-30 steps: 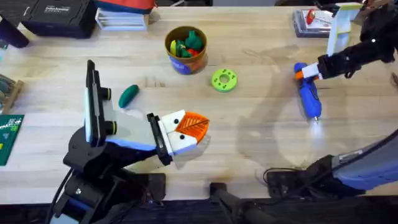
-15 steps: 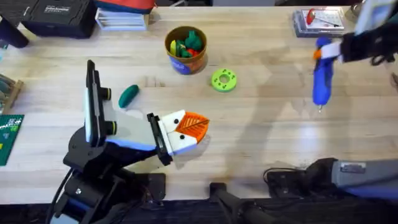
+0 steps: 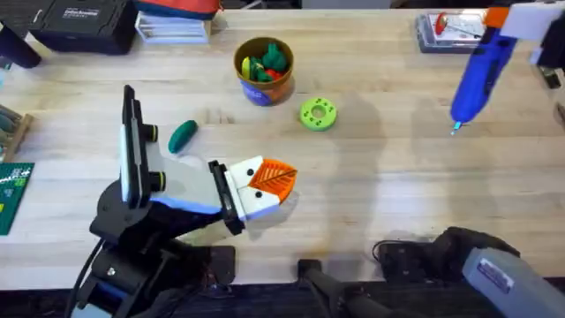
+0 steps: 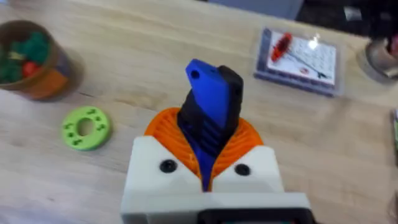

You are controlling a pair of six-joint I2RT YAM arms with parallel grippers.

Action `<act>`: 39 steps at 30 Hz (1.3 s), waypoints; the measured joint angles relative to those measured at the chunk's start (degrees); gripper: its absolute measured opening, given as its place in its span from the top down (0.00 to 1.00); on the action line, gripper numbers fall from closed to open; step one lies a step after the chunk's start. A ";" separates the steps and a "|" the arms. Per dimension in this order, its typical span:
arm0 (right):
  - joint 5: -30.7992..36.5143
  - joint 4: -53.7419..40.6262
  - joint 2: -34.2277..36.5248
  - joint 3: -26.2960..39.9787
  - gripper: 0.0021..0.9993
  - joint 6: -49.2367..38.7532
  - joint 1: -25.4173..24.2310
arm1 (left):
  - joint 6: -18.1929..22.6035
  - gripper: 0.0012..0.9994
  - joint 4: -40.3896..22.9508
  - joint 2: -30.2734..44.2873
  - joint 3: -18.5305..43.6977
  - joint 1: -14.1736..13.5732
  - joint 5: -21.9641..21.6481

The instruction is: Pick up the gripper from the table and insert it into the empty holder that is missing its gripper. Then pick up a screw, insert it into the mounting hole, and use the screwdriver to tighten it. Finally, clean up the table by picking up the vegetable and placing it into the bucket.

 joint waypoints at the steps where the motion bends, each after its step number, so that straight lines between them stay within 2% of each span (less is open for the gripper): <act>1: -0.26 1.30 -1.96 -1.33 0.98 0.92 1.28 | 0.00 1.00 -0.01 0.00 0.00 0.00 0.00; 11: -1.43 24.81 -22.26 -20.33 0.98 15.19 17.59 | 0.00 1.00 -0.01 -0.02 0.00 0.00 0.00; 17: -2.18 42.37 -28.14 -28.09 0.98 22.33 29.45 | 0.00 1.00 0.00 0.00 0.00 0.00 0.00; 22: -2.37 55.32 -27.67 -33.21 0.98 24.77 39.94 | 0.00 1.00 -0.01 -0.02 0.00 0.00 0.00; 29: -0.37 64.02 -24.50 -36.13 0.98 25.37 51.44 | 0.00 1.00 -0.02 -0.01 0.00 0.00 0.00; 34: 0.45 72.13 -19.29 -36.13 0.98 25.35 57.15 | 0.00 1.00 -0.02 -0.02 0.00 0.00 0.00; 39: 0.65 79.96 -12.57 -36.13 0.98 25.35 60.72 | 0.00 1.00 -0.01 -0.01 0.00 0.00 0.00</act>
